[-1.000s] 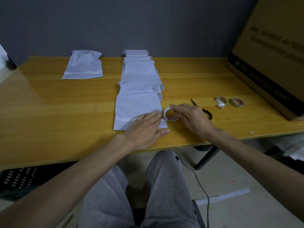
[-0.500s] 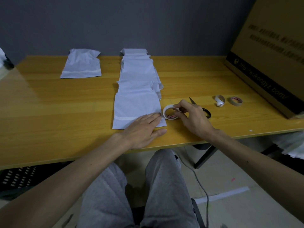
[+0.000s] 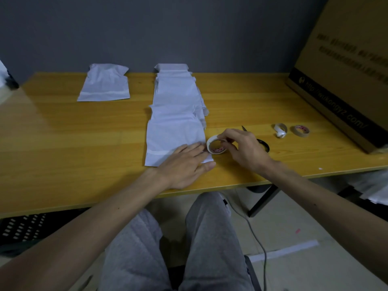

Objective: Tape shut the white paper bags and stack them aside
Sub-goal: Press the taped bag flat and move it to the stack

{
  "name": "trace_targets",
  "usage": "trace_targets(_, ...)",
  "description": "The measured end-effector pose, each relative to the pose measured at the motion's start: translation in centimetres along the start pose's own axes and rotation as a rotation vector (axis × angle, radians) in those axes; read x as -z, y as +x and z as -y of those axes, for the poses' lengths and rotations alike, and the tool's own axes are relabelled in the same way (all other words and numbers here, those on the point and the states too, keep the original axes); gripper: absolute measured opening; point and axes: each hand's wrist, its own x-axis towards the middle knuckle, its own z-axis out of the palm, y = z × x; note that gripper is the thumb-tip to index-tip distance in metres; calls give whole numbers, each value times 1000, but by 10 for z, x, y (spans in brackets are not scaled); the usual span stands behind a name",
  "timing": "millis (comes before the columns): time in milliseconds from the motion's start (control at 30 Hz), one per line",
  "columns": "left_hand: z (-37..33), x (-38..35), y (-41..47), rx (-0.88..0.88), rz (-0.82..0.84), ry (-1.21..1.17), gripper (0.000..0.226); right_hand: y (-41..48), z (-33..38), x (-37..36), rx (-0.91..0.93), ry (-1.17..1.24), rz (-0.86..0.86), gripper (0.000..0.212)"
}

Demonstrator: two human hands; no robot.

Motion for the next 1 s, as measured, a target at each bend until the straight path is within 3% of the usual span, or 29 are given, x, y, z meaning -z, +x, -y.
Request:
trace_targets(467, 4, -6, -1, 27, 88, 2, 73, -4, 1, -4, -77, 44, -65, 14)
trace_targets(667, 2, -4, -1, 26, 49, 57, 71, 1, 2, -5, -60, 41, -62, 12)
trace_targets(1000, 8, -4, 2, 29, 53, -78, 64, -2, 3, -5, -149, 74, -82, 13)
